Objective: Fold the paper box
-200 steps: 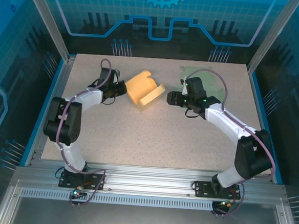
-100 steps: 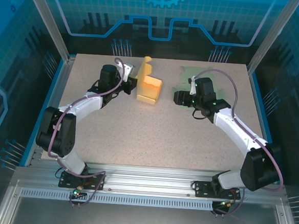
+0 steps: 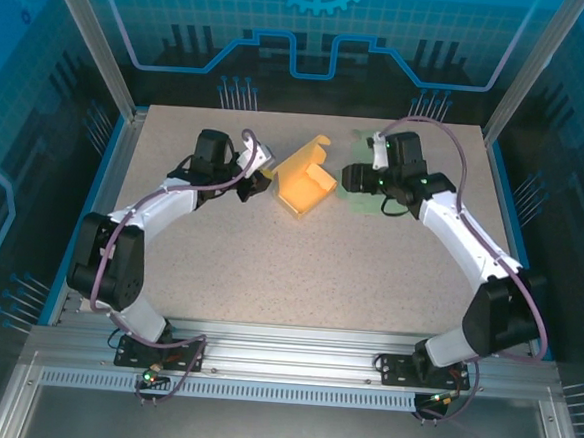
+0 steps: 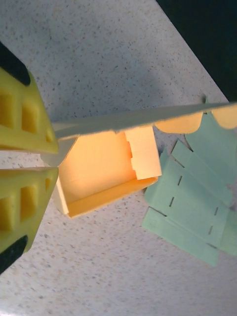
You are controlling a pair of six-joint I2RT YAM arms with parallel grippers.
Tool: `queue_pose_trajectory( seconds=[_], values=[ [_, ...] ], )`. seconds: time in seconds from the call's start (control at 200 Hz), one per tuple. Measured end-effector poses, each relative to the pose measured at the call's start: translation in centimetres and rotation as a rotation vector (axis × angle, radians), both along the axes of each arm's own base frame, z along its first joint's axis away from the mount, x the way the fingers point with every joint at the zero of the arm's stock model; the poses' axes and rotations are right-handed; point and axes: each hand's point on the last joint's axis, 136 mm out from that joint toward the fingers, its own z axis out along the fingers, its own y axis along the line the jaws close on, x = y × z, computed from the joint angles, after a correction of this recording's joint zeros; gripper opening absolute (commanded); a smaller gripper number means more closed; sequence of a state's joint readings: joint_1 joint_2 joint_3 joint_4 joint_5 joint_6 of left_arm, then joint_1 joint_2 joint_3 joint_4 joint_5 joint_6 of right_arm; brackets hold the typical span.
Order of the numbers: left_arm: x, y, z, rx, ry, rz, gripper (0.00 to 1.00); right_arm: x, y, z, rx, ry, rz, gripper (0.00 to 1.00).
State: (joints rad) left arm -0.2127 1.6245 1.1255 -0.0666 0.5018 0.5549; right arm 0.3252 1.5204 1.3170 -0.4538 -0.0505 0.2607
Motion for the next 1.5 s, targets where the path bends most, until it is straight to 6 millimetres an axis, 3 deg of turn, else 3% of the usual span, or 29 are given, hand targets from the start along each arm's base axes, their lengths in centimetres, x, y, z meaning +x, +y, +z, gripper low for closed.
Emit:
queue_pose_trajectory(
  seconds=[0.135,0.195,0.405,0.545,0.66,0.8,0.91,1.116,1.336,1.501],
  values=[
    [1.2,0.2,2.8,-0.025,-0.019,-0.004,0.63,2.8,1.7,1.9,-0.028,-0.044,0.1,0.72],
    [1.4,0.2,3.8,-0.052,-0.021,0.002,0.7,3.9,2.3,2.3,-0.049,-0.061,0.14,0.7],
    [1.6,0.3,3.8,-0.108,0.083,0.152,0.71,8.8,4.3,1.3,-0.148,-0.09,0.27,0.7],
    [2.1,0.6,3.2,-0.135,0.17,0.336,0.73,12.0,5.9,-0.2,-0.187,-0.091,0.358,0.7],
    [1.8,0.2,2.2,-0.118,0.218,0.448,0.74,13.6,6.8,-1.9,-0.201,-0.073,0.415,0.7],
    [1.6,-0.9,0.9,-0.083,0.245,0.502,0.72,13.8,7.7,-4.2,-0.193,-0.025,0.481,0.67],
    [2.6,-1.6,-0.4,-0.036,0.251,0.535,0.65,13.2,8.2,-5.8,-0.173,0.017,0.521,0.61],
    [4.0,-1.0,-2.3,0.036,0.24,0.597,0.46,12.4,9.0,-6.9,-0.121,0.055,0.562,0.3],
    [5.0,0.2,-1.9,0.115,0.165,0.624,0.43,10.5,9.0,-11.5,-0.11,0.171,0.514,0.03],
    [5.3,0.7,-1.7,0.156,0.124,0.623,0.39,8.8,9.4,-12.3,-0.128,0.197,0.444,0.0]
  ],
)
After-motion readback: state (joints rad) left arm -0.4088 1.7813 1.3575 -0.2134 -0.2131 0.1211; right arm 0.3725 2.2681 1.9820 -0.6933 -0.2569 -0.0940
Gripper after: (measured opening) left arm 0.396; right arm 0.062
